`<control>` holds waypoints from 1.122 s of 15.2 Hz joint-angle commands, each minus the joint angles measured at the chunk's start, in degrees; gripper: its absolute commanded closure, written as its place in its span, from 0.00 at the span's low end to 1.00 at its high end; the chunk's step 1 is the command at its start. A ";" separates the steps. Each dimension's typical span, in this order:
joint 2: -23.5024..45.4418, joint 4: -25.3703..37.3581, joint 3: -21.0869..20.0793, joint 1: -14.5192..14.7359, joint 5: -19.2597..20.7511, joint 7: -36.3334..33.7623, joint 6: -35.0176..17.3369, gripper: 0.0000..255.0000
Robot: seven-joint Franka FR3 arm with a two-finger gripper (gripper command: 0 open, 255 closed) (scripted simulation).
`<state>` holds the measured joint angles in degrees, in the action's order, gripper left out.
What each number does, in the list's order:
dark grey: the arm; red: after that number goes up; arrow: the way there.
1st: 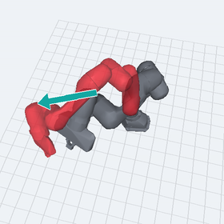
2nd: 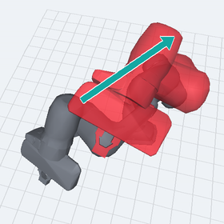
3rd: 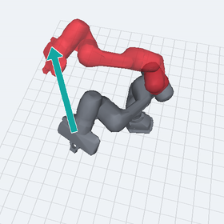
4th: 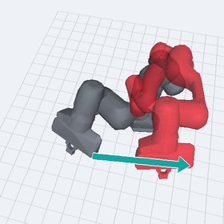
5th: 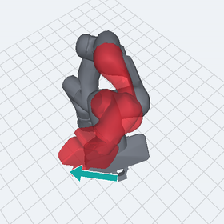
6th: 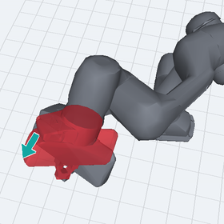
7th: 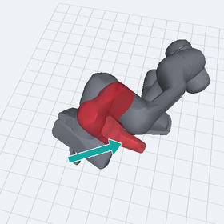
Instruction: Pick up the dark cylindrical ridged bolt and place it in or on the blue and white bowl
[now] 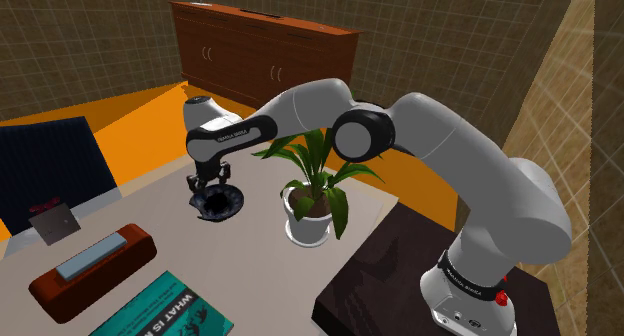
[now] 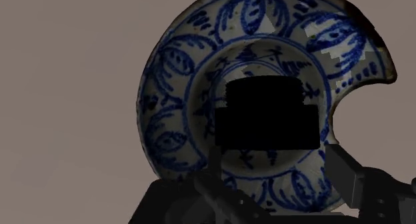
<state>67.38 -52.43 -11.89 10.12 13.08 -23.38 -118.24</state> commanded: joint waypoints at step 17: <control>-4.90 -1.88 -0.49 -0.39 -0.39 0.03 3.24 0.00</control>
